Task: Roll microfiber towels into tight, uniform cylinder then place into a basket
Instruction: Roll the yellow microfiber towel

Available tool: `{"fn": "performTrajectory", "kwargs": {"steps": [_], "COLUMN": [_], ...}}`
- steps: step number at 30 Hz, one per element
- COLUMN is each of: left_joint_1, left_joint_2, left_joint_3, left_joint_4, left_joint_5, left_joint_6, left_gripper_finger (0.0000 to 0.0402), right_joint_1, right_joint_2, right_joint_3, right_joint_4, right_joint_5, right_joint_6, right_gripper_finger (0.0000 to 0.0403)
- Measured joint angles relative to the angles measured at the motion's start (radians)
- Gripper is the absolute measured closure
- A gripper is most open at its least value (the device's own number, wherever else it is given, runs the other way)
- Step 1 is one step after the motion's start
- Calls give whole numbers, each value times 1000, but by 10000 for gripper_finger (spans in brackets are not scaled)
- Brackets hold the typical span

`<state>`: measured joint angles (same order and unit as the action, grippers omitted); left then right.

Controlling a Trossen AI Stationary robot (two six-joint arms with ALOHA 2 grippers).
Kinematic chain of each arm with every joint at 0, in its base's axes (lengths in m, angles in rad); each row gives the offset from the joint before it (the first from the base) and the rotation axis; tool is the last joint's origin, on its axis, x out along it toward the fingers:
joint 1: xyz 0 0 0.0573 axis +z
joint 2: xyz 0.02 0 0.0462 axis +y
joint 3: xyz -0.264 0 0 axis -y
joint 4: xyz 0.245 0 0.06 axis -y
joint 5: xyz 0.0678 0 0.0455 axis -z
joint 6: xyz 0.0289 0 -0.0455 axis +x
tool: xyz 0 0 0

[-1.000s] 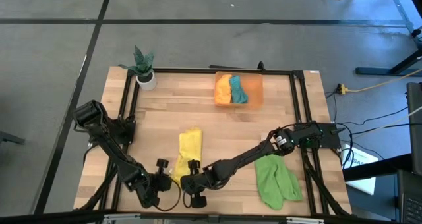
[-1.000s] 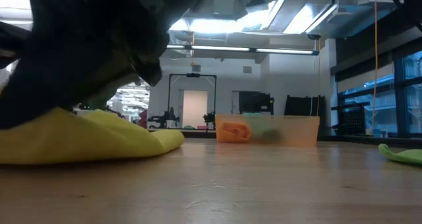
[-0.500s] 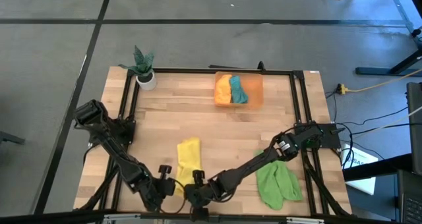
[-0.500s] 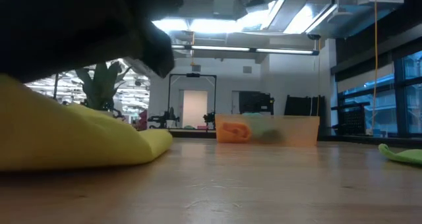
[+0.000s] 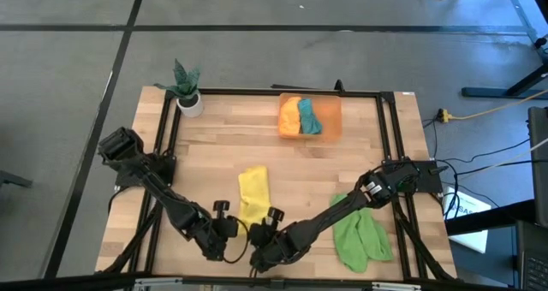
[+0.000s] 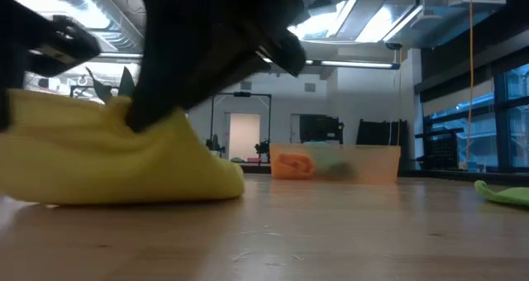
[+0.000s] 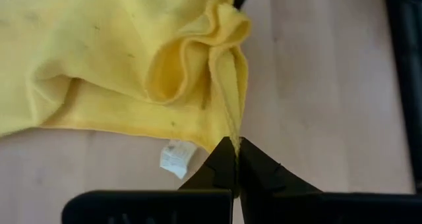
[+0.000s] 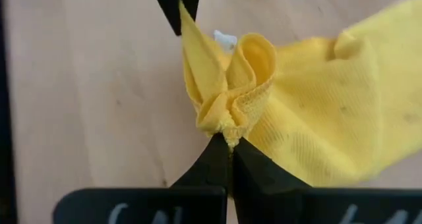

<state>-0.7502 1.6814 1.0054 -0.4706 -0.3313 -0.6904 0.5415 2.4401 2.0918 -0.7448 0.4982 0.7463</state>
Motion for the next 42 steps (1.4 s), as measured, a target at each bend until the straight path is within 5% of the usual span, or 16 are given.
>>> {"fn": "performTrajectory", "kwargs": {"steps": [21,42], "left_joint_1": [143,224], "left_joint_2": [0,48], "left_joint_3": [-68,-70], "left_joint_4": [19,16], "left_joint_5": [-127,-153], "left_joint_6": [102,146], "left_gripper_finger": [402,401], "right_joint_1": [-28,-104], "right_joint_2": [0,27], "right_joint_3": [-3,-53], "right_joint_4": [-212,-283], "right_joint_5": [138,111], "right_joint_6": [142,81], "right_gripper_finger": [399,399]}}
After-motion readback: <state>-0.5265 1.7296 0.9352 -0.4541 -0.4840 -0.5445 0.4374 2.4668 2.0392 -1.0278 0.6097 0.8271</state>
